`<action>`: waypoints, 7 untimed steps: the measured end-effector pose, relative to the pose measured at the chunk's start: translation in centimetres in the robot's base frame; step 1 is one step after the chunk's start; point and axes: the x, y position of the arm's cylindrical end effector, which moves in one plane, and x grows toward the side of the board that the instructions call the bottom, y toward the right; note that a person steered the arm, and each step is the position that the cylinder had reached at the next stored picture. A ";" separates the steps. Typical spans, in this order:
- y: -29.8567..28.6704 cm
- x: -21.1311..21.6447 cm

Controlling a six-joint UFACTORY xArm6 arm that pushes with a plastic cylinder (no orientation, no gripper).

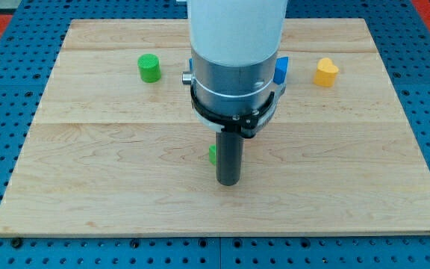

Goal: Touch the right side of red circle

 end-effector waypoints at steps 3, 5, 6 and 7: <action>5.6 5.3; 9.7 5.6; 9.7 5.6; 9.7 6.0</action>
